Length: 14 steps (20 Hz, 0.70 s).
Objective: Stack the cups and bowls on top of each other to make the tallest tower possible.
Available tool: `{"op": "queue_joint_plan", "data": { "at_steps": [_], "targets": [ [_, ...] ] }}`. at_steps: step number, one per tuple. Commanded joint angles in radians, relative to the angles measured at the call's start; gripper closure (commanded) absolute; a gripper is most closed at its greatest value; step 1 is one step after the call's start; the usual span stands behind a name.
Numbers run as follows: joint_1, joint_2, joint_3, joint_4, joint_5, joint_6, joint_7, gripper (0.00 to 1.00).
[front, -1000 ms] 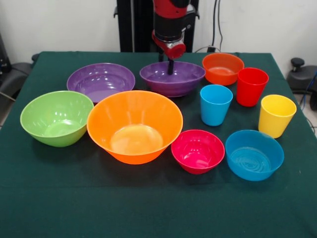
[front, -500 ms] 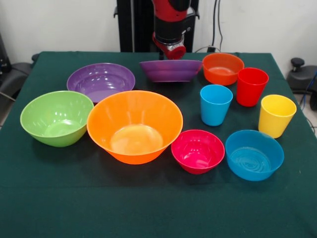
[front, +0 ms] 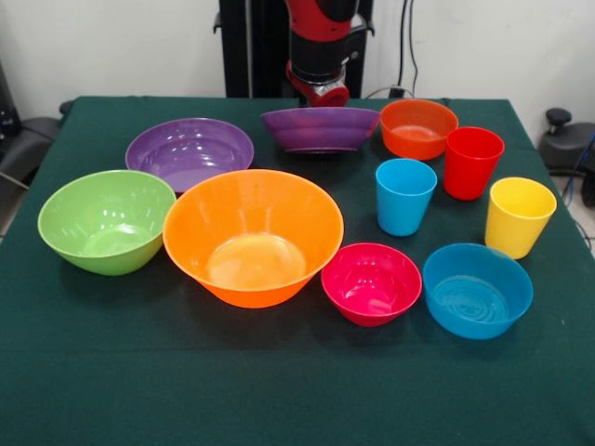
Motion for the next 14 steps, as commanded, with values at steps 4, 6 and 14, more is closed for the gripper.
{"op": "queue_joint_plan", "data": {
  "at_steps": [4,6,14],
  "targets": [
    [0.006,0.019,0.086,-0.095,-0.037,-0.037,0.05,0.0],
    [0.017,0.012,0.075,-0.102,-0.035,0.007,0.033,1.0],
    [0.001,-0.047,0.087,-0.077,-0.012,0.123,0.038,1.0]
  ]
}}
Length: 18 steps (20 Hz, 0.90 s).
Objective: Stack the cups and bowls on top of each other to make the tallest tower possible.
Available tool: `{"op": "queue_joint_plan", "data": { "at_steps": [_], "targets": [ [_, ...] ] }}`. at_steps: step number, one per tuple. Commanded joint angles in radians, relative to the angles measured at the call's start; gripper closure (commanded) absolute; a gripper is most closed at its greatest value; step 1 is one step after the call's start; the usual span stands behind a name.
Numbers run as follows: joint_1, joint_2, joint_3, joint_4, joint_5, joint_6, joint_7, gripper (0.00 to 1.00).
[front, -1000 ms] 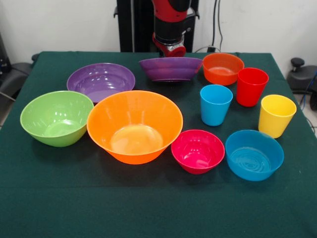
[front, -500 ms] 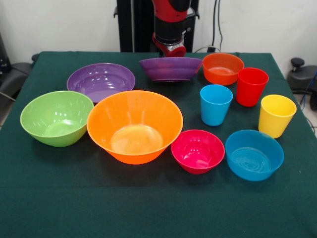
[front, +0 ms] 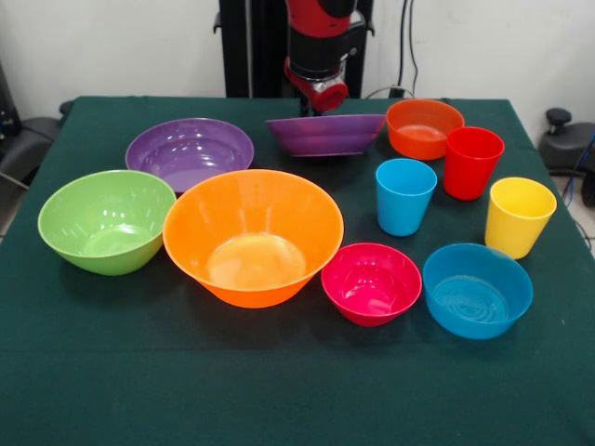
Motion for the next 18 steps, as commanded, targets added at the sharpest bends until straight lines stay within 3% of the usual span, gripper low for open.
{"op": "queue_joint_plan", "data": {
  "at_steps": [1,18],
  "targets": [
    [0.0,-0.036,0.093,-0.07,0.002,0.101,0.042,1.0],
    [-0.032,-0.083,0.104,-0.049,-0.007,0.112,0.047,1.0]
  ]
}}
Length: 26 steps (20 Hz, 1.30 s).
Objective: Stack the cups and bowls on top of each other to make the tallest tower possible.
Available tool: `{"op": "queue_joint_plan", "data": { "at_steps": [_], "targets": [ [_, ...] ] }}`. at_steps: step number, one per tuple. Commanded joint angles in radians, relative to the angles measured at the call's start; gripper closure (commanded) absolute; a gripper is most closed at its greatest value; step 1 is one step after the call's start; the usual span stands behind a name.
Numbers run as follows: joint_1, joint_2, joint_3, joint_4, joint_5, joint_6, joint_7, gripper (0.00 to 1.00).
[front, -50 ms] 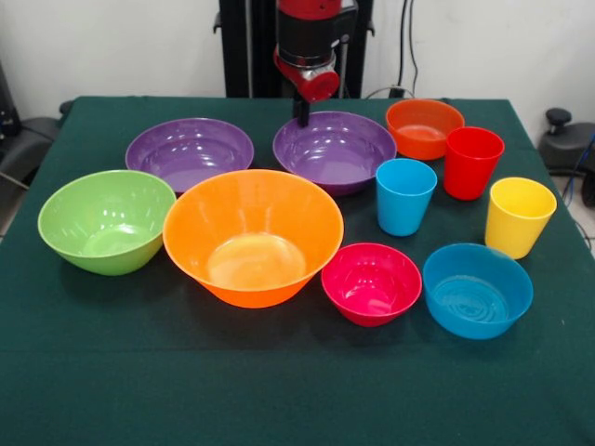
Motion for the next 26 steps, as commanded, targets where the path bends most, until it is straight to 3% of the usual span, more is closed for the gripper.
{"op": "queue_joint_plan", "data": {
  "at_steps": [1,7,10,17,26],
  "targets": [
    [-0.007,0.018,0.101,-0.049,-0.007,0.053,0.048,1.0],
    [0.0,0.004,0.1,-0.05,-0.012,0.058,0.041,1.0],
    [-0.028,-0.009,0.134,-0.05,-0.048,0.054,0.004,1.0],
    [-0.098,-0.132,0.224,-0.002,-0.083,0.163,-0.043,1.0],
    [-0.138,-0.183,0.289,0.03,-0.087,0.232,-0.04,1.0]
  ]
}}
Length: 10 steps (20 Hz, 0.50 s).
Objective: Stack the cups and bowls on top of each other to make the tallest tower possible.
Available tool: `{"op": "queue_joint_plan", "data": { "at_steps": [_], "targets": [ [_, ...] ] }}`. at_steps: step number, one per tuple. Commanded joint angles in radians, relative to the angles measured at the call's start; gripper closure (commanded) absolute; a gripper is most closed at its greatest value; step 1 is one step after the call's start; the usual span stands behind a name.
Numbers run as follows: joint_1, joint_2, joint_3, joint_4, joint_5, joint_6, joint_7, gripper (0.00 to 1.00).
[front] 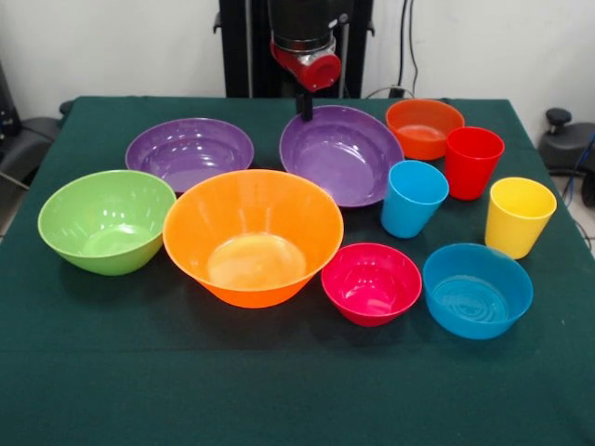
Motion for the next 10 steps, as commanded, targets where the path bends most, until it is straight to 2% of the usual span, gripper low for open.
{"op": "queue_joint_plan", "data": {
  "at_steps": [1,10],
  "targets": [
    [-0.027,-0.051,0.17,0.03,-0.036,0.128,-0.039,1.0],
    [-0.008,-0.039,0.157,0.015,-0.051,0.136,-0.031,1.0]
  ]
}}
